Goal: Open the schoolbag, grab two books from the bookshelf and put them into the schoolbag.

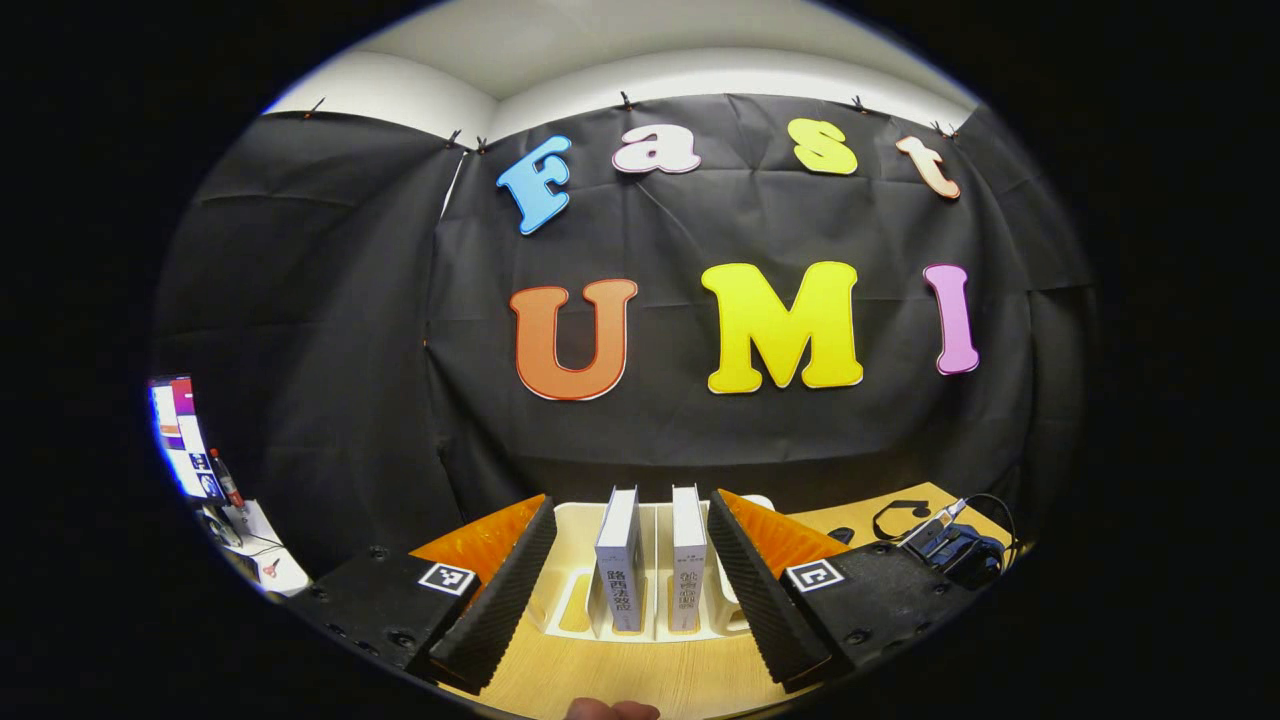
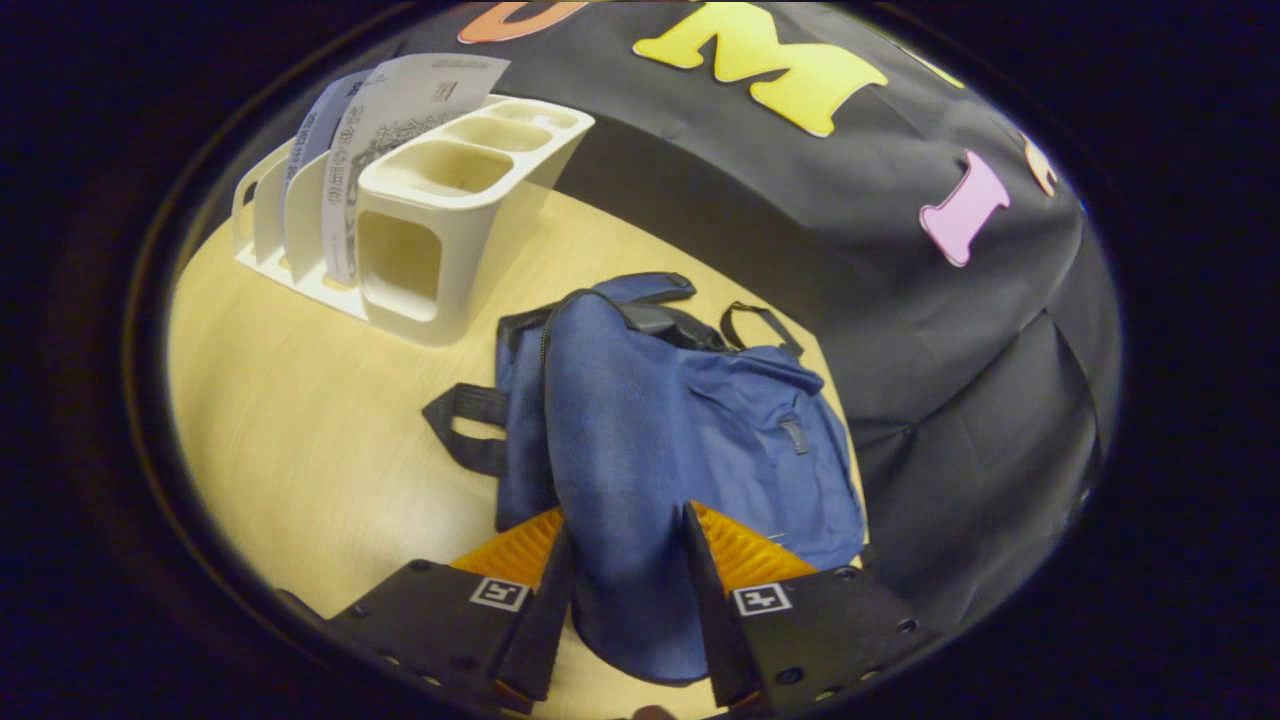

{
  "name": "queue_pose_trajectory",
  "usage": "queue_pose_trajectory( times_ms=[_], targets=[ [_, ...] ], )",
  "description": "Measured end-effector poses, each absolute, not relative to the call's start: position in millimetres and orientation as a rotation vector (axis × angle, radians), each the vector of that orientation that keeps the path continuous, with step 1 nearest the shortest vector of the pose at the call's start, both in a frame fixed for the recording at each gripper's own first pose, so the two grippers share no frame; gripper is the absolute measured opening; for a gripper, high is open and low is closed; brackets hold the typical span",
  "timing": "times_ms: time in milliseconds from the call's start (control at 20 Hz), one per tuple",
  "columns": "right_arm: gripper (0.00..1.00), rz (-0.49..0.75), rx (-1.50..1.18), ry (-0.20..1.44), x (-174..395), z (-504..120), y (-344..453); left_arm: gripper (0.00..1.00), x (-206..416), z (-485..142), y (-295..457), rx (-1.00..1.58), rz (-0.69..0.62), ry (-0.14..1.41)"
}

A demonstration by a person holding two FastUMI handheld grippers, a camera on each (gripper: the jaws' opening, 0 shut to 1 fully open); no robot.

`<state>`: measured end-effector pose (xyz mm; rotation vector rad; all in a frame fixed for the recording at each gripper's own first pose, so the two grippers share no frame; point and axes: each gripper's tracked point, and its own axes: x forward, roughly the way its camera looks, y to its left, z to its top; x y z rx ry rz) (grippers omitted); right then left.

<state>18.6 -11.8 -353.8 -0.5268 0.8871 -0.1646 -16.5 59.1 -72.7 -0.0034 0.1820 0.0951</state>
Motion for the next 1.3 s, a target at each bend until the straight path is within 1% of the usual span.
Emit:
queue_pose_trajectory(
  times_ms=[50, 100, 150, 200, 300, 350, 400, 450, 500, 550, 650, 950, 1200, 1300],
  targets=[
    [0.65, -0.185, -0.546, 0.895, 19.6, -356.2, -18.4, 0.96, -17.1, -72.9, 58.5, -0.003, 0.093, 0.183],
    [0.58, -0.198, -0.544, 0.908, 20.9, -359.4, -22.1, 0.96, -17.1, -72.2, 59.5, 0.0, 0.094, 0.181],
    [0.65, -0.21, -0.534, 0.925, 20.3, -363.6, -26.0, 0.96, -17.1, -71.2, 60.1, 0.003, 0.096, 0.18],
    [0.65, -0.226, -0.529, 0.934, 20.9, -363.8, -29.6, 0.96, -16.7, -71.3, 61.3, 0.007, 0.098, 0.18],
    [0.41, -0.224, -0.496, 0.936, 24.0, -360.6, -31.0, 0.96, -16.9, -71.4, 62.3, 0.013, 0.1, 0.183],
    [0.39, -0.217, -0.479, 0.941, 23.9, -360.5, -31.4, 0.96, -15.9, -72.0, 62.6, 0.013, 0.1, 0.183],
    [0.27, -0.204, -0.461, 0.943, 24.1, -358.6, -31.2, 0.96, -15.7, -71.4, 62.1, 0.013, 0.099, 0.184],
    [0.21, -0.185, -0.437, 0.948, 25.3, -358.0, -32.8, 0.96, -14.7, -72.5, 60.2, 0.01, 0.096, 0.186],
    [0.12, -0.163, -0.413, 0.961, 24.0, -355.9, -32.7, 0.96, -14.6, -73.1, 57.7, 0.007, 0.093, 0.188],
    [0.12, -0.153, -0.399, 0.96, 24.4, -350.6, -35.9, 0.96, -13.3, -73.1, 54.6, 0.002, 0.087, 0.189],
    [0.01, -0.123, -0.367, 0.949, 27.8, -342.1, -40.8, 0.96, -10.7, -74.1, 48.6, -0.004, 0.075, 0.193],
    [0.01, -0.081, -0.313, 0.883, 29.9, -291.9, -68.0, 0.96, 1.8, -73.5, 34.4, -0.018, 0.055, 0.213],
    [0.01, -0.056, -0.258, 0.865, 34.7, -253.1, -108.4, 0.97, 19.6, -67.3, 21.3, -0.022, 0.052, 0.232],
    [0.01, -0.038, -0.231, 0.865, 36.1, -242.3, -124.3, 0.96, 27.1, -69.9, 17.2, -0.037, 0.057, 0.269]
  ],
)
